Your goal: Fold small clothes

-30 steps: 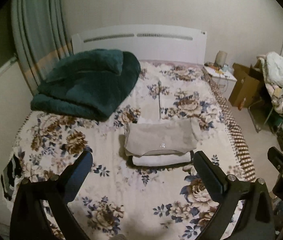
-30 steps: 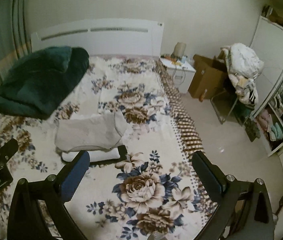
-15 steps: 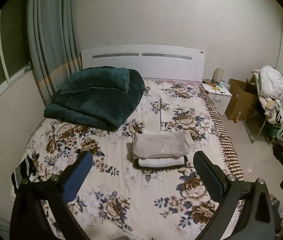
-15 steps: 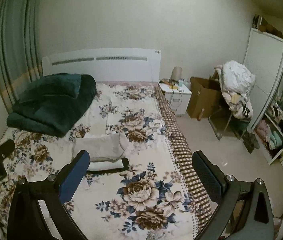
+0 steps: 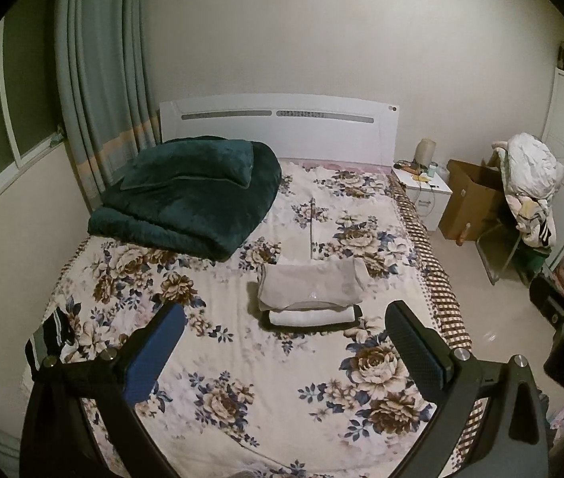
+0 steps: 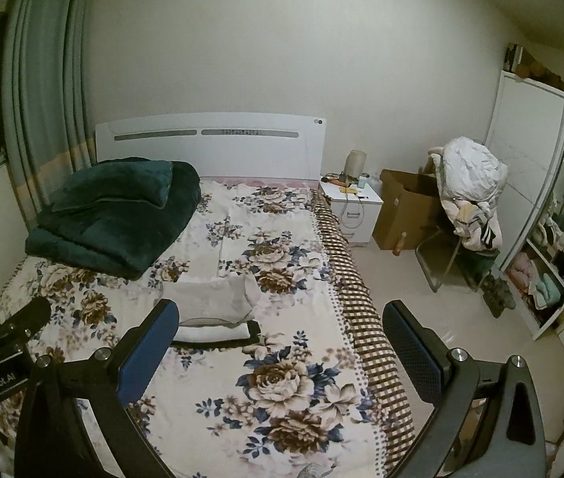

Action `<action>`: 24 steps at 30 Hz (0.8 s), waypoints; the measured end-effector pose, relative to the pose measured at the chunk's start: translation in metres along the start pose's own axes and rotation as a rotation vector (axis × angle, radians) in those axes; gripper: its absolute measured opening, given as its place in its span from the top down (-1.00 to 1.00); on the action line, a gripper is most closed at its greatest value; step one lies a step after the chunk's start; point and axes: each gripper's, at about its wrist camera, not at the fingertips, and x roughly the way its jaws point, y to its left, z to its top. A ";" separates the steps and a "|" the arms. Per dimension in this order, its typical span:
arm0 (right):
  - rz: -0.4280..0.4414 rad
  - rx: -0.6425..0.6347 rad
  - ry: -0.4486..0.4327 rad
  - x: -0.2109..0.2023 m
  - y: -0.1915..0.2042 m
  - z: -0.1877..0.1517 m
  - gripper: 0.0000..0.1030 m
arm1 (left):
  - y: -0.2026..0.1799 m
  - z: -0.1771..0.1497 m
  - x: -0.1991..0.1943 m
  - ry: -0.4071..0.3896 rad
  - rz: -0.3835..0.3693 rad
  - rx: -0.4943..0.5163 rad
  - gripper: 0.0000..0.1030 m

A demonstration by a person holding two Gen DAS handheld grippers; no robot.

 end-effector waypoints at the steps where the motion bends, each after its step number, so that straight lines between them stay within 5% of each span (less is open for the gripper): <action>1: 0.002 0.001 0.003 0.000 -0.001 0.000 -1.00 | 0.000 0.001 -0.001 -0.001 0.000 0.000 -1.00; 24: 0.028 -0.008 0.010 0.015 0.004 0.009 -1.00 | -0.002 0.009 -0.005 -0.010 -0.008 0.003 -1.00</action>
